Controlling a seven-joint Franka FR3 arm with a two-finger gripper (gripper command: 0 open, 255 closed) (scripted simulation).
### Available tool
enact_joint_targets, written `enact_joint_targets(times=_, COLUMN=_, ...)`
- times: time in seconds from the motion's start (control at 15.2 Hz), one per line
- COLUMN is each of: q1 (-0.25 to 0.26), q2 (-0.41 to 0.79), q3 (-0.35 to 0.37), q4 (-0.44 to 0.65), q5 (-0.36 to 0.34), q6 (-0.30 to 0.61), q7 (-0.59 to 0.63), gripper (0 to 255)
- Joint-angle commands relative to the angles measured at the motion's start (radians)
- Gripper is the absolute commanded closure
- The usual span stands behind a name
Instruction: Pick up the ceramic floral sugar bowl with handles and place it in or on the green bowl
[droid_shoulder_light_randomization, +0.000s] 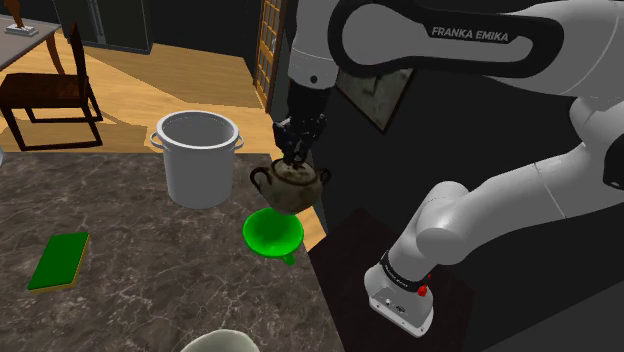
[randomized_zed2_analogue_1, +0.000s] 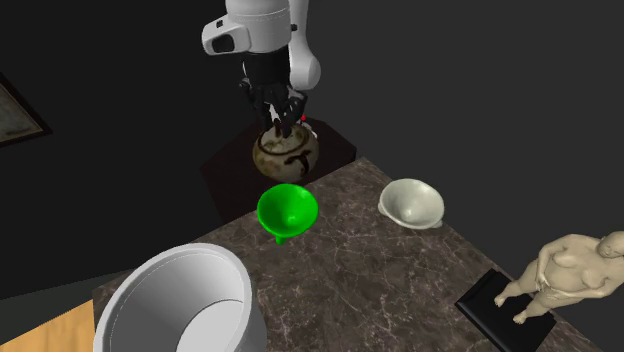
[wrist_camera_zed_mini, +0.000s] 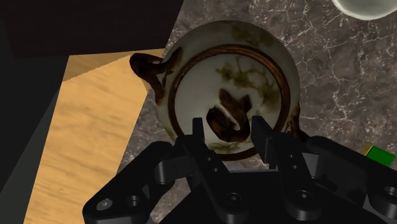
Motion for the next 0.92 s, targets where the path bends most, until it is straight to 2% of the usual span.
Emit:
enact_joint_targets(times=0.0, q1=0.002, q2=-0.008, q3=0.000, q4=-0.028, q5=0.003, q6=0.022, q7=-0.004, gripper=255)
enact_joint_targets(times=0.86, q1=0.008, q2=0.018, q3=0.026, q4=-0.183, q5=0.021, q6=0.203, q7=-0.009, gripper=255)
